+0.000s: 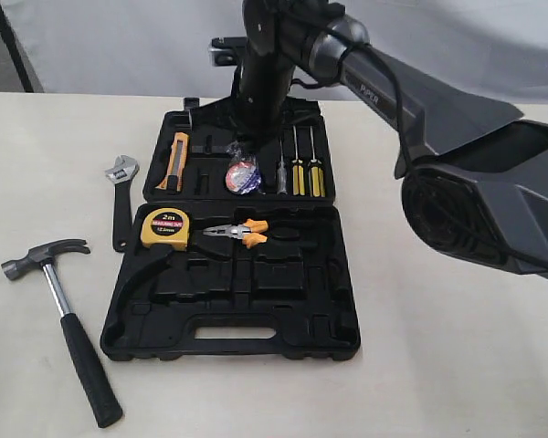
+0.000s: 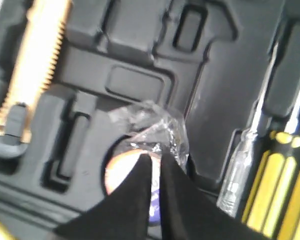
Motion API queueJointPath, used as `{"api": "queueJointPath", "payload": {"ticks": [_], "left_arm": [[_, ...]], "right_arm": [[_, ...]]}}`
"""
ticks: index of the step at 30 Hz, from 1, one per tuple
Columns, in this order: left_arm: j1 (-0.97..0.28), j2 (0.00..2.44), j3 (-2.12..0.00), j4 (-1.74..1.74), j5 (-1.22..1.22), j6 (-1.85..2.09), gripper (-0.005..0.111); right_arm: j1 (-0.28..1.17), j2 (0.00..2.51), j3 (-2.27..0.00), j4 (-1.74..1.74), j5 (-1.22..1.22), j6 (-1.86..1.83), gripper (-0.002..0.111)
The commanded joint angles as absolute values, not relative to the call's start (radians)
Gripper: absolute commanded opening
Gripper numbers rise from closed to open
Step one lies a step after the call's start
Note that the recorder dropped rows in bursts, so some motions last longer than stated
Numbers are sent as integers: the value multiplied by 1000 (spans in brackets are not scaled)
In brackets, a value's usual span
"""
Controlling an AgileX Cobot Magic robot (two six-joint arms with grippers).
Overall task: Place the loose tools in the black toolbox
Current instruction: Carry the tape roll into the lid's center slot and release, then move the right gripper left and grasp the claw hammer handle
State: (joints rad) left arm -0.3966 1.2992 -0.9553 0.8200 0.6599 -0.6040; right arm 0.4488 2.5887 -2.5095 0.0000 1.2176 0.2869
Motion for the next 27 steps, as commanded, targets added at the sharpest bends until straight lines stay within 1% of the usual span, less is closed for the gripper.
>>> {"api": "queueJointPath", "payload": {"ticks": [1, 6, 14, 21, 27], "left_arm": [[-393, 1291, -946, 806, 643, -614, 1], [-393, 1291, -946, 806, 643, -614, 1], [-393, 1291, -946, 806, 643, -614, 1], [-393, 1291, -946, 806, 643, -614, 1], [-393, 1291, -946, 806, 643, -614, 1]], "right_arm": [[443, 2635, -2509, 0, 1221, 295, 5], [443, 2643, -2509, 0, 1221, 295, 5], [443, 2589, -2511, 0, 1221, 295, 5], [443, 2646, -2511, 0, 1221, 319, 5], [443, 2614, -2511, 0, 1221, 319, 5]]}}
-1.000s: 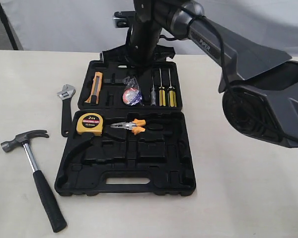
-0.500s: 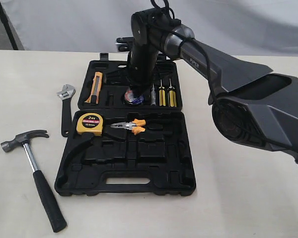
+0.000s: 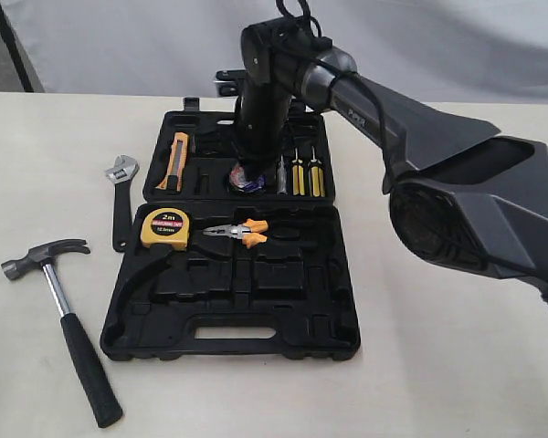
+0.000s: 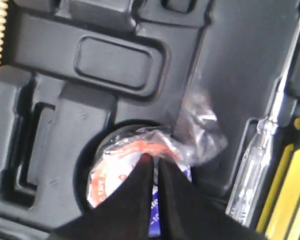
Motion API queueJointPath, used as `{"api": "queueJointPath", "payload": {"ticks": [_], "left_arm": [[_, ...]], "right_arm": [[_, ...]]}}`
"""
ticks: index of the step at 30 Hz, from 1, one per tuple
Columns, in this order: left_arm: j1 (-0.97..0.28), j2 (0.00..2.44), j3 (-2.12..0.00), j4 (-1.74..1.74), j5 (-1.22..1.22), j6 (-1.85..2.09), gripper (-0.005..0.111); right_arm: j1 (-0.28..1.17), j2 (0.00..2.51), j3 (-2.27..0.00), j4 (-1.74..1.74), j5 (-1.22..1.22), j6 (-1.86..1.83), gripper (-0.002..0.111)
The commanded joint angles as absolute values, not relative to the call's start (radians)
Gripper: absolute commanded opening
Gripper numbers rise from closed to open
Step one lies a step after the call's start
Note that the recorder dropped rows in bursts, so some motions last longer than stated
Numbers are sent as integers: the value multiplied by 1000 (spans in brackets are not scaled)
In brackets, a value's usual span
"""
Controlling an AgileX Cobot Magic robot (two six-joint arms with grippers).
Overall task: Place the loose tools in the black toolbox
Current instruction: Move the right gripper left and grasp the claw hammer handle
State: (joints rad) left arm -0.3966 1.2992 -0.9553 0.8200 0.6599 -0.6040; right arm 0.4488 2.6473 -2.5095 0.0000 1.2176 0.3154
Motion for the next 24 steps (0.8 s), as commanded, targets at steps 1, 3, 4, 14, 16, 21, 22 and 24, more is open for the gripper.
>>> {"api": "queueJointPath", "payload": {"ticks": [1, 3, 4, 14, 16, 21, 22, 24], "left_arm": [[-393, 1291, -946, 806, 643, -614, 1], [-393, 1291, -946, 806, 643, -614, 1], [-393, 1291, -946, 806, 643, -614, 1], [-393, 1291, -946, 806, 643, -614, 1], [-393, 1291, -946, 806, 643, -614, 1], [-393, 1291, -946, 806, 643, -614, 1], [-393, 1291, -946, 806, 643, -614, 1], [-393, 1291, -946, 806, 643, -614, 1]], "right_arm": [[445, 2597, -2511, 0, 1221, 319, 5], [457, 2550, -2511, 0, 1221, 317, 5], [465, 2528, -2511, 0, 1221, 309, 5], [695, 2471, -2511, 0, 1221, 224, 5], [750, 2483, -2511, 0, 1221, 219, 5], [842, 2508, -2511, 66, 1221, 195, 5], [855, 2521, -2511, 67, 1221, 192, 5], [875, 2539, -2511, 60, 1221, 192, 5]]}}
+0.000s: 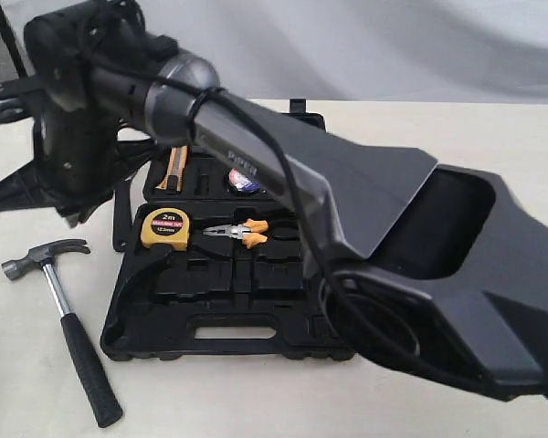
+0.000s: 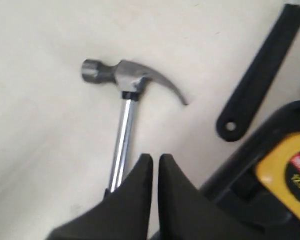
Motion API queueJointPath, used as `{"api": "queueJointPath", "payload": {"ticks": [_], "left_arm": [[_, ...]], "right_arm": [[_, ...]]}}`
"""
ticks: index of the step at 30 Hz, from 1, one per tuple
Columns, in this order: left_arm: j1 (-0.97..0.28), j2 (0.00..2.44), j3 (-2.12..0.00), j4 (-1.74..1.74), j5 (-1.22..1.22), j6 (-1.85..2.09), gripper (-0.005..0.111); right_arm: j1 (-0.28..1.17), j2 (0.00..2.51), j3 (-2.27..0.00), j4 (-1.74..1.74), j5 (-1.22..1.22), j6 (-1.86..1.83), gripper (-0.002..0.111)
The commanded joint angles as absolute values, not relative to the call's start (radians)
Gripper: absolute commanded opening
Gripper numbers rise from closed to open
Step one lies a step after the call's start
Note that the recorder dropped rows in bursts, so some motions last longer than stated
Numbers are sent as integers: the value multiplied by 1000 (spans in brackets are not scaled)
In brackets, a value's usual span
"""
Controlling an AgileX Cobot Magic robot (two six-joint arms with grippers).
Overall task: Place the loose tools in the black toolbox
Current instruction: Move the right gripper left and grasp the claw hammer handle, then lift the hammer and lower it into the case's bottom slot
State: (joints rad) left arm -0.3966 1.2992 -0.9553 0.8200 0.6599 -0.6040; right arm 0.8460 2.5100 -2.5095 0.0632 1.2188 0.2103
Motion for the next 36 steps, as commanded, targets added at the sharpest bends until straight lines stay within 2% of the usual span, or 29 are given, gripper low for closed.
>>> {"api": "queueJointPath", "payload": {"ticks": [1, 4, 6, 9, 11, 18, 20, 22, 26, 36], "left_arm": [[-393, 1291, -946, 806, 643, -614, 1], [-393, 1291, -946, 806, 643, -614, 1], [-393, 1291, -946, 806, 643, -614, 1], [-393, 1291, -946, 806, 643, -614, 1], [-393, 1291, -946, 806, 643, -614, 1], [-393, 1291, -946, 806, 643, -614, 1], [-393, 1291, -946, 806, 643, -614, 1], [-393, 1291, -946, 806, 643, -614, 1], [-393, 1291, -946, 806, 643, -614, 1], [-393, 1291, -946, 806, 643, -614, 1]], "right_arm": [[881, 2551, -2511, 60, 1221, 192, 5], [899, 2582, -2511, 69, 1210, 199, 8], [901, 2603, -2511, 72, 1198, 201, 17], [903, 2628, -2511, 82, 1187, 201, 41], [903, 2642, -2511, 85, 1171, 204, 50], [908, 2683, -2511, 104, 1127, 250, 51], [912, 2692, -2511, 106, 1127, 250, 49], [920, 2696, -2511, 109, 1129, 250, 39], [934, 2692, -2511, 123, 1129, 254, 0], [939, 2604, -2511, 141, 1186, 328, 0]]}}
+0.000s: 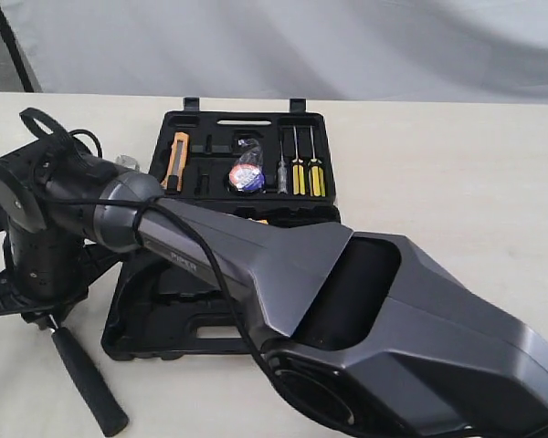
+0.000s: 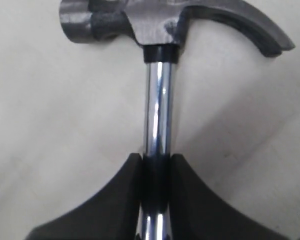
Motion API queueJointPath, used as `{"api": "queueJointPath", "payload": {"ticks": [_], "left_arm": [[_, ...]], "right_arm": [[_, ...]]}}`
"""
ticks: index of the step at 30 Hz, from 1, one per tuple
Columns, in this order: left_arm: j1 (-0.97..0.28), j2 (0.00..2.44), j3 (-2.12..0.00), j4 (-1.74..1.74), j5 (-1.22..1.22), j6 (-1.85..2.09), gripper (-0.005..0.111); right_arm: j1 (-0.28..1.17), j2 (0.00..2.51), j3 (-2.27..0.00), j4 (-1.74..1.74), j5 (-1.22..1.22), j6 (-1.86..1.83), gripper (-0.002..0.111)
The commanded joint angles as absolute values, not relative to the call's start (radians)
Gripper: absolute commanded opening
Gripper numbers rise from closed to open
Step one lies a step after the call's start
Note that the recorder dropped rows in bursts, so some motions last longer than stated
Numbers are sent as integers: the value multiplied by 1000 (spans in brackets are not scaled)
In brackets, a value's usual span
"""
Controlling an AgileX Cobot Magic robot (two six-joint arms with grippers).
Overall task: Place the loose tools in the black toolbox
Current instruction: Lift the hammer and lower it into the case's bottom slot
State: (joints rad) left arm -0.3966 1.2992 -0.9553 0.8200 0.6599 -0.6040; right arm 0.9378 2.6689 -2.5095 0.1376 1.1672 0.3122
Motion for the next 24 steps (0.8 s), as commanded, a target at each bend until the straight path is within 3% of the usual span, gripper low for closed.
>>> {"api": "queueJointPath", "payload": {"ticks": [1, 11, 19, 24], "left_arm": [[-393, 1291, -946, 806, 643, -614, 1], [-393, 1291, -946, 806, 643, -614, 1], [-393, 1291, -946, 806, 643, -614, 1], [-393, 1291, -946, 806, 643, -614, 1]], "right_arm": [[939, 2586, -2511, 141, 1186, 328, 0], [857, 2370, -2500, 231, 1221, 77, -1], [753, 2028, -1879, 237, 1221, -380, -1], [711, 2008, -1706, 249, 1167, -510, -1]]}}
